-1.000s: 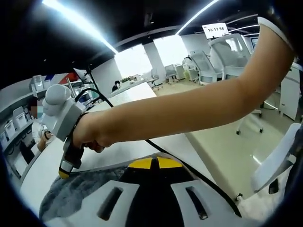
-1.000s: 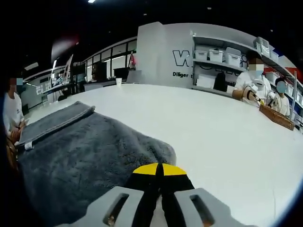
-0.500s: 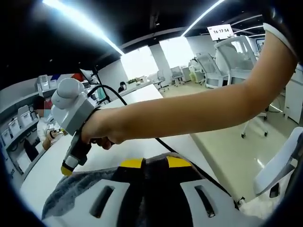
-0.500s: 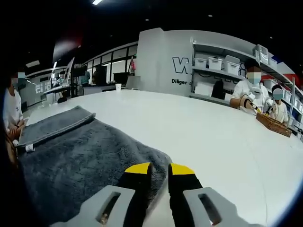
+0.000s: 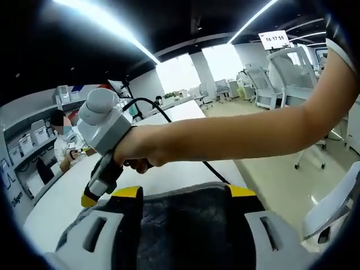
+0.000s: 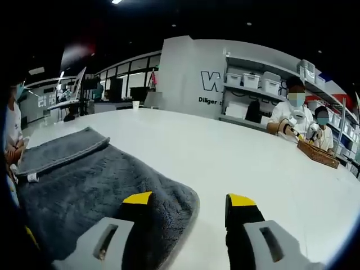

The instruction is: Open the folded towel by lifting each exposed corner and separating the folded layers until the towel lies flat within the target outline without major curled edges

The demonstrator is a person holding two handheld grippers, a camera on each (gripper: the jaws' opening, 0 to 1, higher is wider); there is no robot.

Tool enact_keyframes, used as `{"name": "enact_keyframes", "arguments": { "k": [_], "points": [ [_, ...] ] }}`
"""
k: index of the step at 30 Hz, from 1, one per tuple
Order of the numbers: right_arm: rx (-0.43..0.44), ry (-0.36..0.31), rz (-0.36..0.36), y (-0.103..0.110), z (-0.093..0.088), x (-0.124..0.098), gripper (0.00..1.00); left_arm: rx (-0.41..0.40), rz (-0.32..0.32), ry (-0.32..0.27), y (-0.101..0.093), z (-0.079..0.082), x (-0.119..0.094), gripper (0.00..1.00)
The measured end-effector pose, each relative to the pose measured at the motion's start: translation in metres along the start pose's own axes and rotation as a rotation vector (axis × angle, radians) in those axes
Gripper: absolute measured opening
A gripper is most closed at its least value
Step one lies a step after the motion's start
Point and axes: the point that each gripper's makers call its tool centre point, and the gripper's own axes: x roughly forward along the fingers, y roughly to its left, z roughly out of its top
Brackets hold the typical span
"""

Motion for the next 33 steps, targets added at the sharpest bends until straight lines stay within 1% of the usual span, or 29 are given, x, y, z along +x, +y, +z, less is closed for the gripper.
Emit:
{"name": "enact_keyframes", "arguments": {
  "k": [1,2,3,5,6,8,11,12,13,14,15,16,19,22,24,28,31,33],
  "points": [
    [0.000,0.001,-0.001,0.000,0.000,0.000,0.52,-0.004,0.005,-0.004,0.001,0.001,-0.001,0.66],
    [-0.004,0.001,-0.008,-0.002,0.000,0.000,0.53,-0.027,0.015,-0.007,0.003,0.001,-0.002,0.71],
    [-0.004,0.000,-0.008,-0.002,0.000,0.000,0.55,-0.041,0.015,-0.007,0.003,0.000,-0.002,0.78],
    [-0.004,-0.003,-0.009,-0.003,0.000,0.000,0.56,-0.069,0.023,0.003,0.002,-0.002,-0.003,0.88],
    [-0.003,-0.003,-0.010,-0.003,0.000,0.000,0.57,-0.070,0.027,0.006,0.003,-0.003,-0.003,0.89],
    [-0.008,-0.006,-0.013,-0.003,0.000,0.000,0.58,-0.072,0.038,0.011,0.003,-0.005,-0.005,0.88],
    [-0.007,-0.007,-0.013,-0.003,0.001,0.000,0.59,-0.082,0.045,0.010,0.004,-0.006,-0.007,0.91],
    [-0.022,-0.001,-0.032,-0.006,0.003,-0.004,0.60,-0.091,0.042,0.016,0.003,-0.006,-0.008,0.92],
    [-0.054,0.011,-0.069,-0.008,0.011,-0.013,0.60,-0.091,0.044,0.018,0.003,-0.007,-0.009,0.91],
    [-0.046,0.010,-0.060,-0.003,0.014,-0.014,0.60,-0.091,0.049,0.018,0.003,-0.007,-0.010,0.90],
    [-0.018,0.004,-0.013,0.022,0.015,-0.017,0.60,-0.090,0.065,0.015,0.005,-0.007,-0.014,0.89],
    [-0.016,-0.006,-0.014,0.029,0.018,-0.019,0.60,-0.096,0.092,0.008,0.008,-0.006,-0.018,0.89],
    [-0.042,-0.001,-0.032,0.028,0.020,-0.021,0.59,-0.090,0.107,0.010,0.009,-0.008,-0.024,0.91],
    [-0.031,-0.006,-0.025,0.041,0.022,-0.022,0.58,-0.100,0.126,0.013,0.013,-0.011,-0.031,0.90],
    [-0.035,-0.005,-0.026,0.041,0.023,-0.022,0.57,-0.102,0.132,0.014,0.014,-0.010,-0.034,0.90],
    [-0.026,-0.027,-0.007,0.051,0.033,-0.023,0.57,-0.088,0.149,0.024,0.016,-0.012,-0.043,0.88],
    [-0.039,-0.033,-0.002,0.057,0.038,-0.024,0.56,-0.094,0.158,0.028,0.017,-0.015,-0.051,0.85],
    [-0.055,-0.029,0.003,0.060,0.040,-0.024,0.56,-0.090,0.162,0.020,0.018,-0.014,-0.054,0.84]
  ]
}}
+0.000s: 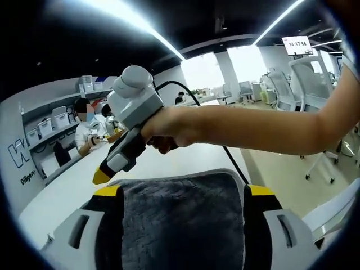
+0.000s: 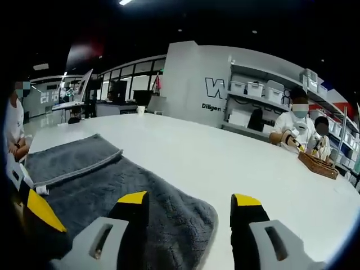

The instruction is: Open the folded towel by lifting each exposed corner and separating the folded layers until the towel lies flat within the target outline without major curled edges

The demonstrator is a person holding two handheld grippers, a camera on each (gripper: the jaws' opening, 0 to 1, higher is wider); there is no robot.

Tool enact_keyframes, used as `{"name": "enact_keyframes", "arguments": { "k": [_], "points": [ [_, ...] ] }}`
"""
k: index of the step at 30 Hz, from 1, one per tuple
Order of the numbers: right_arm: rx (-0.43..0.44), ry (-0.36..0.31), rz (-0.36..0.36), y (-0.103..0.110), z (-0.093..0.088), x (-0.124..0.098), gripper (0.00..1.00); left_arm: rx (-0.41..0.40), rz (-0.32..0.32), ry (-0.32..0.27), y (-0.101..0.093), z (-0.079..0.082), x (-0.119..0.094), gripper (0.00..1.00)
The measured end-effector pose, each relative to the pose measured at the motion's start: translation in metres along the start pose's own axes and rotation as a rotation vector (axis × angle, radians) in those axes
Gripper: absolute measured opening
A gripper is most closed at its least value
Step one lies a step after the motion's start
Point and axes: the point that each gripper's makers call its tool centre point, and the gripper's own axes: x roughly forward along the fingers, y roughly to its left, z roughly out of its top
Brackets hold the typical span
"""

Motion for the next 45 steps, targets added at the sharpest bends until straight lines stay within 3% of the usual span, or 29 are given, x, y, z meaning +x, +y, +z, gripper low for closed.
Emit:
{"name": "enact_keyframes", "arguments": {
  "k": [12,15,28,37,45],
  "points": [
    [-0.047,0.012,0.010,0.017,0.013,0.001,0.54,0.009,0.032,0.039,0.011,-0.013,-0.021,0.84],
    [-0.058,0.002,0.031,0.032,0.023,0.007,0.53,-0.014,0.063,0.035,0.020,-0.019,-0.040,0.83],
    [-0.095,0.006,0.098,0.066,0.039,0.035,0.52,-0.029,0.117,0.042,0.037,-0.032,-0.071,0.79],
    [-0.121,0.009,0.172,0.104,0.048,0.061,0.51,-0.040,0.165,0.074,0.057,-0.051,-0.098,0.79],
    [-0.130,-0.005,0.221,0.133,0.058,0.078,0.51,-0.080,0.188,0.083,0.061,-0.061,-0.116,0.79]
  ]
}}
